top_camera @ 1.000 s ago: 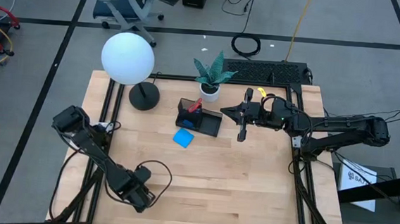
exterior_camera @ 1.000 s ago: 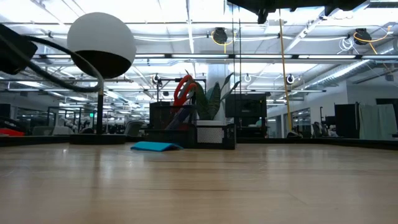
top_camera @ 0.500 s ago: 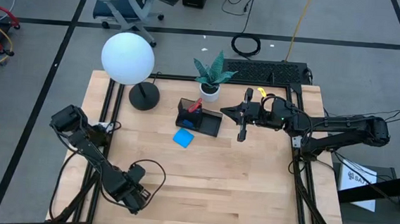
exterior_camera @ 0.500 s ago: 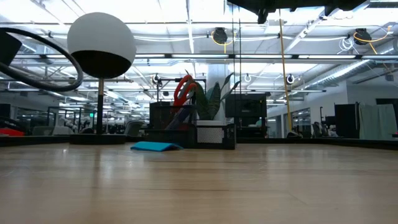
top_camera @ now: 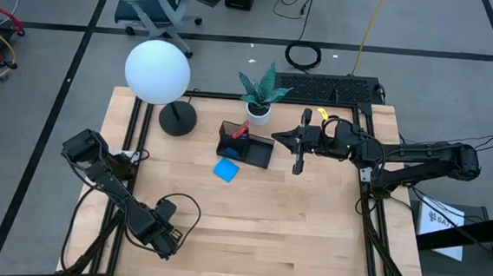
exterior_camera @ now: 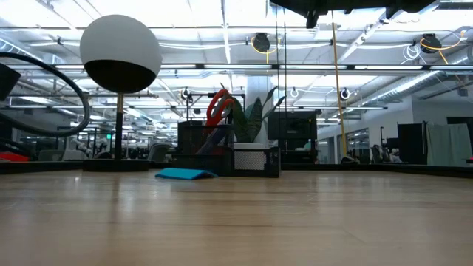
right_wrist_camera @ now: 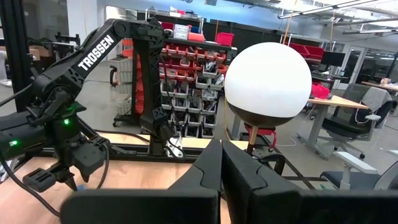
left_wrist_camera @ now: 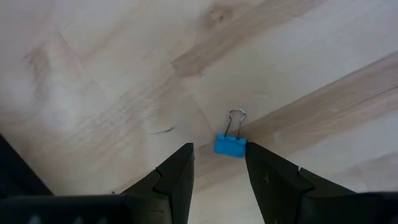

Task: Pick and place office supplies into organizer
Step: Put the blue binder clip into the desk organizer

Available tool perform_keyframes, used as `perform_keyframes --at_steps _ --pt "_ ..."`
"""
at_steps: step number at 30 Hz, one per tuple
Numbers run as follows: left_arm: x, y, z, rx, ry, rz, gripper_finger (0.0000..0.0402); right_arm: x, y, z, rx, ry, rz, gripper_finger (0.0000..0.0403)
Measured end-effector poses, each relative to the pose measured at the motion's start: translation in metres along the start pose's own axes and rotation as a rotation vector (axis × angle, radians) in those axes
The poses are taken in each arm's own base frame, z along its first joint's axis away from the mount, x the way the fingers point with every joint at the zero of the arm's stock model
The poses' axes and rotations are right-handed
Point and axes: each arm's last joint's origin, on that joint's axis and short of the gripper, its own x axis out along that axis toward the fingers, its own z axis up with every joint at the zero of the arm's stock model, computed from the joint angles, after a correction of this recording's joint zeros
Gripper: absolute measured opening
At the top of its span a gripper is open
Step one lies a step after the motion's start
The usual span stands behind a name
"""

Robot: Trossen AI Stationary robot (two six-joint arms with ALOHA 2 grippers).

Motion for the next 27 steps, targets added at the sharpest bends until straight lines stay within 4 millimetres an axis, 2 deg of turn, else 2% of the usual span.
perform_keyframes --at_steps 17,27 --pt "0.001 -0.001 -0.001 0.08 -0.001 -0.022 0.0154 0.0 0.0 0.0 0.0 0.001 0.0 0.0" --pt "0.015 0.006 0.002 0.128 0.017 -0.029 0.0154 0.0 0.0 0.0 0.0 0.0 0.0 0.0"
